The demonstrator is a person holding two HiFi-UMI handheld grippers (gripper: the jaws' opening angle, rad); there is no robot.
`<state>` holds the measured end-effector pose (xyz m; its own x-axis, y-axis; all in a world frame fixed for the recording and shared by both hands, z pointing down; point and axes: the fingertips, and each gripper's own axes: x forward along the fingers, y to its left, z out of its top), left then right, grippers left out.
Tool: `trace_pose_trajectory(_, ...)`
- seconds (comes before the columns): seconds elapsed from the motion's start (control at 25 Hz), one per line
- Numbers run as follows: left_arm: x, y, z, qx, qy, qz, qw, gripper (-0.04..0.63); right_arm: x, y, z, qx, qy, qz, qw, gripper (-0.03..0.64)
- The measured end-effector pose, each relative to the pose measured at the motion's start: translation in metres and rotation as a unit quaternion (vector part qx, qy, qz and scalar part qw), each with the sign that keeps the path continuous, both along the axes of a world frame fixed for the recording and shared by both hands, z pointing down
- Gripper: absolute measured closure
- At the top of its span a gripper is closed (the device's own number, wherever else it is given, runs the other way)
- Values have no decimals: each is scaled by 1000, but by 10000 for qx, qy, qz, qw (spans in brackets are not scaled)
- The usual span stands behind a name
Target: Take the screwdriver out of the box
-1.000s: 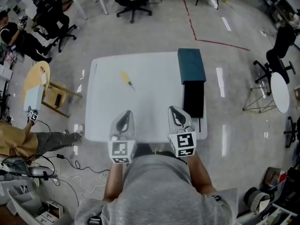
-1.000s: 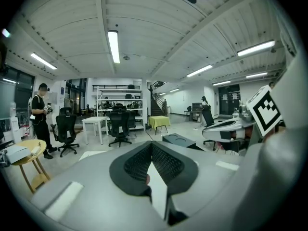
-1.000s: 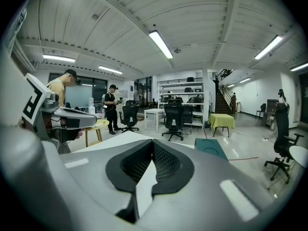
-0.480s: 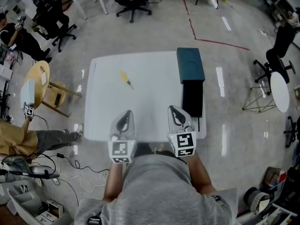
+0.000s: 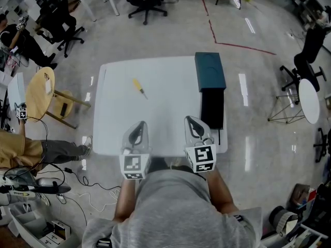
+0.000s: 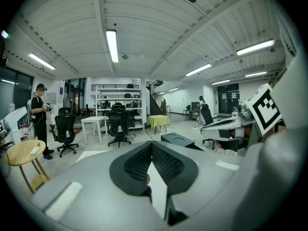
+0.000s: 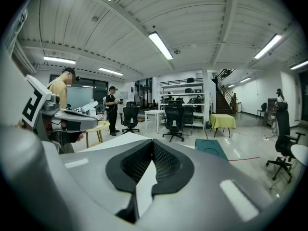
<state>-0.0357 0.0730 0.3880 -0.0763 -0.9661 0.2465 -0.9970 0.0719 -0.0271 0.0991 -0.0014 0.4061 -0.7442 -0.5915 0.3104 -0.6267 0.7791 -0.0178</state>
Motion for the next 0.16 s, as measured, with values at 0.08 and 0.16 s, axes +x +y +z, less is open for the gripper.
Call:
trace_pose_trajectory(0.08,1,-1,1,-2,-8,3,10000,584,0,-1,0,-4,-5,6,10000,614)
trace_pose_trajectory(0.16,1,-2,1,-3,-23,9,10000,583,1,-2,0,-11,-1,8,10000,614)
